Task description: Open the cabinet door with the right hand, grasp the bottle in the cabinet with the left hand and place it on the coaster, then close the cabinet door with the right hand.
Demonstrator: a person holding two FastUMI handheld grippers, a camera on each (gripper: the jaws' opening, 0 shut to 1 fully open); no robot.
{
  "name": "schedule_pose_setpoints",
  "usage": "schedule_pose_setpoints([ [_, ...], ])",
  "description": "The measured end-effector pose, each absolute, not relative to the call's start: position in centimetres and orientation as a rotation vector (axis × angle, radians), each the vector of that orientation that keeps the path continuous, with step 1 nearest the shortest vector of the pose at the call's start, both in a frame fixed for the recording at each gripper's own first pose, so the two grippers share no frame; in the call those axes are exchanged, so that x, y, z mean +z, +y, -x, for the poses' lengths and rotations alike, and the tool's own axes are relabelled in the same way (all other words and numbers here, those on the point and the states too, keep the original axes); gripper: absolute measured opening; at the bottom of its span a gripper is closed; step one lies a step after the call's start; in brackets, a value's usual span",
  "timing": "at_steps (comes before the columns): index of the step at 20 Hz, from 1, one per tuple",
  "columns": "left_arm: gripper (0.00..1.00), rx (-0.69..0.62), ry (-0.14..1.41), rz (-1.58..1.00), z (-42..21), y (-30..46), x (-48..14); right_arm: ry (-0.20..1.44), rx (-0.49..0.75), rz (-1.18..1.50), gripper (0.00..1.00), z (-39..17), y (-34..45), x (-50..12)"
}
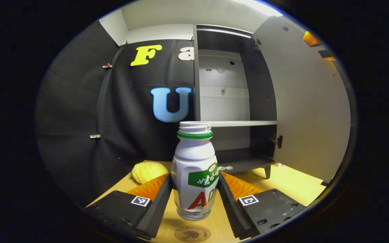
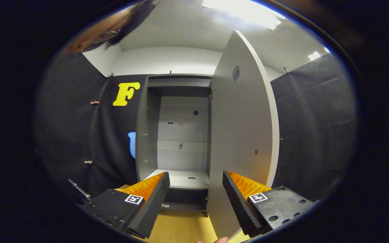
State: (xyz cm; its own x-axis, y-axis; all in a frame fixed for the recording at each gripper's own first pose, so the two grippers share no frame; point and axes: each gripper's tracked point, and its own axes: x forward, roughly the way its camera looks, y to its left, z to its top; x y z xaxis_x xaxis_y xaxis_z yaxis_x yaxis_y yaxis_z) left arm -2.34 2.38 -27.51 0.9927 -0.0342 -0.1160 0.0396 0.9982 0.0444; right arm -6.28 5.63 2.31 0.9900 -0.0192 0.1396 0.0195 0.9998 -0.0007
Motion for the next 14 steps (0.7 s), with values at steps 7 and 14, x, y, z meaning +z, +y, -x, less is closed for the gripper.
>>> schedule_pose_setpoints([
  [7, 0.81, -0.061, 0.17, -0.046, 4.1, 1.8, -33.9, -0.129, -0.013, 0.017, 0.97, 4.3, 6.7, 2.5],
  [14, 0.81, -0.058, 0.195, -0.035, 5.1, 3.5, -38.8, -0.103, -0.035, 0.087, 0.97, 4.2, 5.7, 2.6],
])
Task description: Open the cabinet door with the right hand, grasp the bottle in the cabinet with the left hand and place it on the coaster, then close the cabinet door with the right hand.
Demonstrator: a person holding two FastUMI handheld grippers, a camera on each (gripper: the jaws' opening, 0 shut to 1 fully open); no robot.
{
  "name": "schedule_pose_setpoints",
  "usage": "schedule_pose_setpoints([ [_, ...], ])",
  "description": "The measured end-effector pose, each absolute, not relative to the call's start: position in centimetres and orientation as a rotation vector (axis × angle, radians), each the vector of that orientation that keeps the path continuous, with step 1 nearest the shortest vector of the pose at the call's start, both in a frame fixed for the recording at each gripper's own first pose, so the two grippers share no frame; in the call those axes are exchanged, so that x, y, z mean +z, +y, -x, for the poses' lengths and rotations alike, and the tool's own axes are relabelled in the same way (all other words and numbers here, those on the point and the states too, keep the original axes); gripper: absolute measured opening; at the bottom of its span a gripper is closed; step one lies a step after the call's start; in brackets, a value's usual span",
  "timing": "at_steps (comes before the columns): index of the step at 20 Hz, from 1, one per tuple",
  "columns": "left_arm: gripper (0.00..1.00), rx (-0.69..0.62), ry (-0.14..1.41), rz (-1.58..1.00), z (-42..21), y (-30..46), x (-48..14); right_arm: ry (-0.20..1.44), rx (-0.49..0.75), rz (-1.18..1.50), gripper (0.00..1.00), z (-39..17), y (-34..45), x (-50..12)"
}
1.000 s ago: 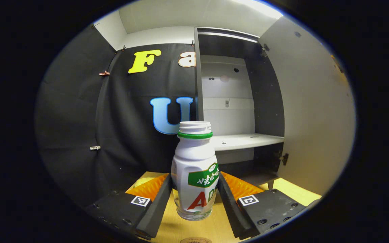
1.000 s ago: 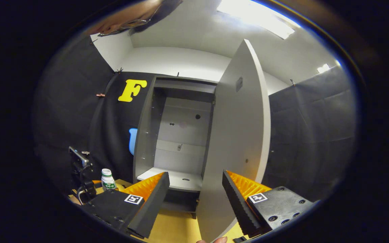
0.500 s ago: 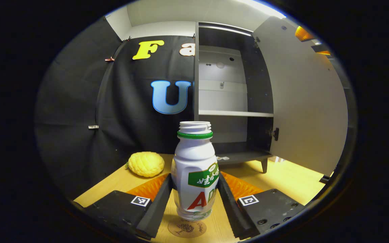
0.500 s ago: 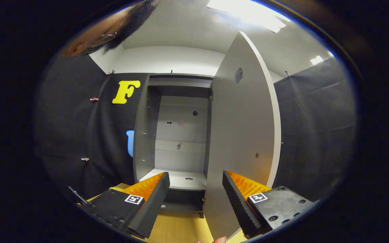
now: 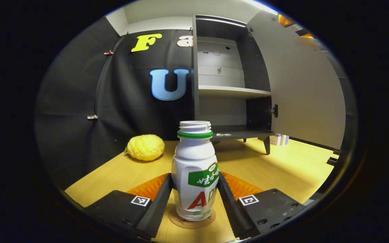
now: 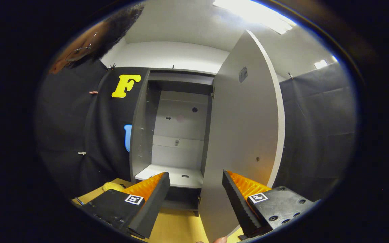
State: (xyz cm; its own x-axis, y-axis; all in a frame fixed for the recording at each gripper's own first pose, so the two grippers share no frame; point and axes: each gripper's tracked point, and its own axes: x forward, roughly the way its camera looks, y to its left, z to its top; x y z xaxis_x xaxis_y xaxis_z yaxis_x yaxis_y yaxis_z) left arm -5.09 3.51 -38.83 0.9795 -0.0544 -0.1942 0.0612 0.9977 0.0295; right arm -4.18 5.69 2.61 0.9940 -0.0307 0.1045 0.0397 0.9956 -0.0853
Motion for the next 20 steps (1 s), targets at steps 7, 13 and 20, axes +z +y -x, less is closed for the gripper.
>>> schedule_pose_setpoints([
  [7, 0.83, -0.085, 0.199, -0.039, 5.4, 3.4, -38.9, -0.084, -0.028, 0.111, 0.97, 4.5, 6.2, 2.1],
  [13, 0.98, -0.099, 0.215, -0.041, 6.0, 3.2, -37.7, -0.076, -0.006, 0.06, 0.94, 4.6, 6.4, 1.9],
  [20, 0.98, -0.074, 0.194, -0.085, 6.4, 3.6, -32.2, -0.074, 0.006, 0.026, 0.97, 5.5, 5.7, 2.0],
])
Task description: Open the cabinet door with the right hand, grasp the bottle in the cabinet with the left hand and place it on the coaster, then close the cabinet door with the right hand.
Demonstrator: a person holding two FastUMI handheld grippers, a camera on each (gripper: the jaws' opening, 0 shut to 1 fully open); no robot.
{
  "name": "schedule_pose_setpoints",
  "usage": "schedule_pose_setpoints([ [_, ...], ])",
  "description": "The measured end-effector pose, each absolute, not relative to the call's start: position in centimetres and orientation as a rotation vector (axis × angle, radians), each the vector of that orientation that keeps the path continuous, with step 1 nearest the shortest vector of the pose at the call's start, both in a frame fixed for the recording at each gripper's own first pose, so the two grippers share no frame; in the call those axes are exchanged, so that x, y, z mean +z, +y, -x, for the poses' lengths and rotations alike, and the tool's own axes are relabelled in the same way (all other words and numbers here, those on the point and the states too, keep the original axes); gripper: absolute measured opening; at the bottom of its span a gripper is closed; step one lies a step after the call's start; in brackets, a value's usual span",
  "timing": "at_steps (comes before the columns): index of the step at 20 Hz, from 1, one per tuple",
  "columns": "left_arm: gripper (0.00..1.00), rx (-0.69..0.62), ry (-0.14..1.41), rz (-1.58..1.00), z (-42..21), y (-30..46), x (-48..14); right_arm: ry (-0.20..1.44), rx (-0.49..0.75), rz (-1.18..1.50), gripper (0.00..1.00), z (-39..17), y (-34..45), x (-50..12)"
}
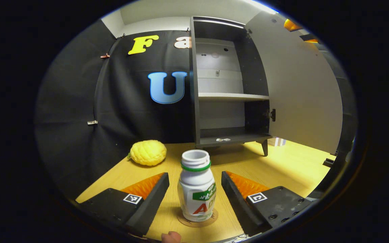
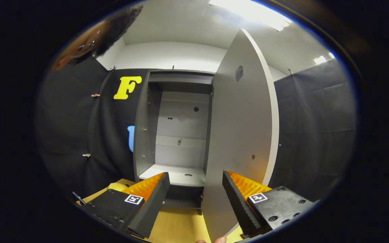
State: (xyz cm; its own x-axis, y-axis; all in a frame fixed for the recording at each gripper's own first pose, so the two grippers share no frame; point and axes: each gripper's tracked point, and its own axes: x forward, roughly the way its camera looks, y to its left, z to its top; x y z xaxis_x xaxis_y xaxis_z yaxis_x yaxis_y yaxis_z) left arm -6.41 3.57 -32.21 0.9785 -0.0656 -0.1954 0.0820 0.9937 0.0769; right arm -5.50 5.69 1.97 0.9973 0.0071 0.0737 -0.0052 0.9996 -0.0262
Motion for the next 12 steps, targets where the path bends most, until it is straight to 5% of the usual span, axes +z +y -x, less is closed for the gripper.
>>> schedule_pose_setpoints([
  [12, 0.98, -0.091, 0.079, -0.07, 5.7, -2.9, -13.2, 0.021, 0.085, -0.084, 0.98, 9.2, 1.7, 1.0],
])
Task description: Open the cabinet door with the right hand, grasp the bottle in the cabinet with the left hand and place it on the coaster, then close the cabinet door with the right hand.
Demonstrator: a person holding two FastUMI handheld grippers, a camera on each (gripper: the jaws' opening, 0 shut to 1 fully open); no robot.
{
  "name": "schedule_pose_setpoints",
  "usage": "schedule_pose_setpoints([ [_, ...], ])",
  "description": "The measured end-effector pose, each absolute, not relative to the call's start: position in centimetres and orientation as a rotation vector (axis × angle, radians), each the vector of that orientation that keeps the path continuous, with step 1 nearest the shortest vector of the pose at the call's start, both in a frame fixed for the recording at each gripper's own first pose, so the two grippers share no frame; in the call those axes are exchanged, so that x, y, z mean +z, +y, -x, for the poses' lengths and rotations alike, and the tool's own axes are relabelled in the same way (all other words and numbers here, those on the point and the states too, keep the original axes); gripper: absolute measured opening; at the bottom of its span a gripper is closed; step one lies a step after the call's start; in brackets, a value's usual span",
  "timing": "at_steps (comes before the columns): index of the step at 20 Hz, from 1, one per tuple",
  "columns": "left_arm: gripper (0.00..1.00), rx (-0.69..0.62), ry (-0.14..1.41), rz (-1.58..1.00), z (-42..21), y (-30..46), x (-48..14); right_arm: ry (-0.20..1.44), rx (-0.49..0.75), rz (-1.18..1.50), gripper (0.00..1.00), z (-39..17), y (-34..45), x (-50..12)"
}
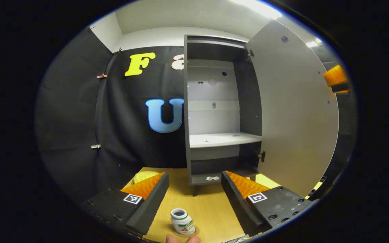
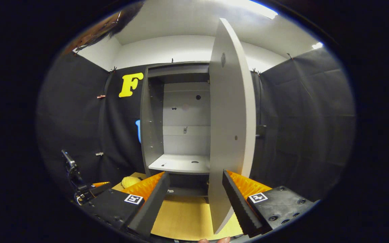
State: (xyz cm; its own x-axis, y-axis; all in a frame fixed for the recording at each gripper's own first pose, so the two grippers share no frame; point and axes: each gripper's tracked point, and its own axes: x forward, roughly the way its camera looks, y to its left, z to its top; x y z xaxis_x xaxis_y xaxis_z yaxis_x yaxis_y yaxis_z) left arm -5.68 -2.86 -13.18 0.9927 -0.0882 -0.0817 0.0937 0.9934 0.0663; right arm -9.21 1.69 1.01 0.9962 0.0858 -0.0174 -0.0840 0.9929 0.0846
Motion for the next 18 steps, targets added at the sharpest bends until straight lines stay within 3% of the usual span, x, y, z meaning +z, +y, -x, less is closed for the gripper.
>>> schedule_pose_setpoints([
  [8, 0.98, -0.112, 0.099, -0.047, 3.2, -6.5, -10.8, 0.021, -0.057, -0.049, 1.0, 10.3, -8.0, 1.4],
  [10, 0.98, -0.103, 0.102, -0.071, 2.9, -6.6, -10.6, 0.047, -0.072, -0.072, 0.94, 9.3, -9.8, 0.8],
  [11, 0.98, -0.105, 0.096, -0.081, 2.7, -6.7, -10.3, 0.051, -0.082, -0.086, 0.98, 8.6, -10.9, 0.7],
  [18, 0.98, -0.088, 0.06, -0.113, 2.9, -5.9, -9.1, 0.041, -0.055, -0.093, 0.98, 6.9, -10.6, 0.5],
])
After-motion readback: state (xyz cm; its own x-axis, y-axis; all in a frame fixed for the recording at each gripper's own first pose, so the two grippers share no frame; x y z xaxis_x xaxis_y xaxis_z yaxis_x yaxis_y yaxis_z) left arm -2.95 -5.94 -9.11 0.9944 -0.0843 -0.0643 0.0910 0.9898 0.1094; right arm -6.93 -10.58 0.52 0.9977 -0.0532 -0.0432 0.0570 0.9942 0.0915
